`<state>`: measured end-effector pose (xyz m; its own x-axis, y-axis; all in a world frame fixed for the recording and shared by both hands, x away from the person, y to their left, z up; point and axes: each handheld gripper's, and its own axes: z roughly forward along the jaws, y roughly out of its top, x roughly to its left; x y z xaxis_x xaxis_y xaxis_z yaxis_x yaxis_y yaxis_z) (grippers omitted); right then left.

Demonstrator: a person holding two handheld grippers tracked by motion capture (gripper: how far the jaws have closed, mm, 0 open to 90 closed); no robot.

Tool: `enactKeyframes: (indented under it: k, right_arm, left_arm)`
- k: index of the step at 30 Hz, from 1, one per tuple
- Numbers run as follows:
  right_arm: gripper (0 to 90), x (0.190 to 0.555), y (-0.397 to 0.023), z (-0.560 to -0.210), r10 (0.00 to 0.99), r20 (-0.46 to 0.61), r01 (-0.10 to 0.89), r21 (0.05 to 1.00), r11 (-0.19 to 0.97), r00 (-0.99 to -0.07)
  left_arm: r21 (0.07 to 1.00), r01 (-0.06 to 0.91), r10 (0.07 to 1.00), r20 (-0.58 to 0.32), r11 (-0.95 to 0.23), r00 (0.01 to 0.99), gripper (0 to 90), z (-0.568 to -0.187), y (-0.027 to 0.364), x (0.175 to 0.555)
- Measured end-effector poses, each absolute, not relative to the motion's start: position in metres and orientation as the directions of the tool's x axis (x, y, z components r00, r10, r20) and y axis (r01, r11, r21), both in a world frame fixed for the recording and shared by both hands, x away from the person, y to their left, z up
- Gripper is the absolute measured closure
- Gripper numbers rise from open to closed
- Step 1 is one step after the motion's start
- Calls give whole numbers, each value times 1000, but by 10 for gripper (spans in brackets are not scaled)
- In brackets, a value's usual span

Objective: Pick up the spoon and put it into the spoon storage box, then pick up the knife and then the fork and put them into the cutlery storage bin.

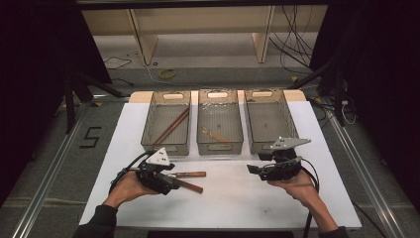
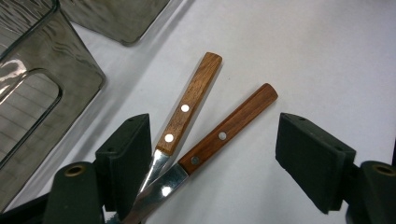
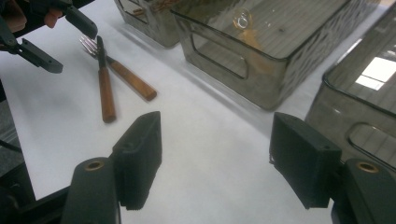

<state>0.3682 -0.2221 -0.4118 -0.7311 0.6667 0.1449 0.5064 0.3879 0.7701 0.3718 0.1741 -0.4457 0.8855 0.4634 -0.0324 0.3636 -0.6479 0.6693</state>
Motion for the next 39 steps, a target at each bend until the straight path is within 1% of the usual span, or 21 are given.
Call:
enactKeyframes:
  k: [6,15,24,39]
  right_arm:
    - [342,365,-230,-418,675,172,525,771,361,-717]
    - [324,360,-235,-419,680,164,512,785,348,-714]
    - [317,358,-238,-423,679,172,516,785,343,-713]
    - [317,355,-239,-425,676,170,517,779,353,-717]
  left_arm:
    - [649,360,455,-23,-671,890,264,-445,171,374]
    - [634,354,440,-24,-688,898,258,-443,167,379]
    - [596,343,413,-21,-726,910,258,-445,163,383]
    - [556,322,383,-7,-766,924,315,-447,154,386]
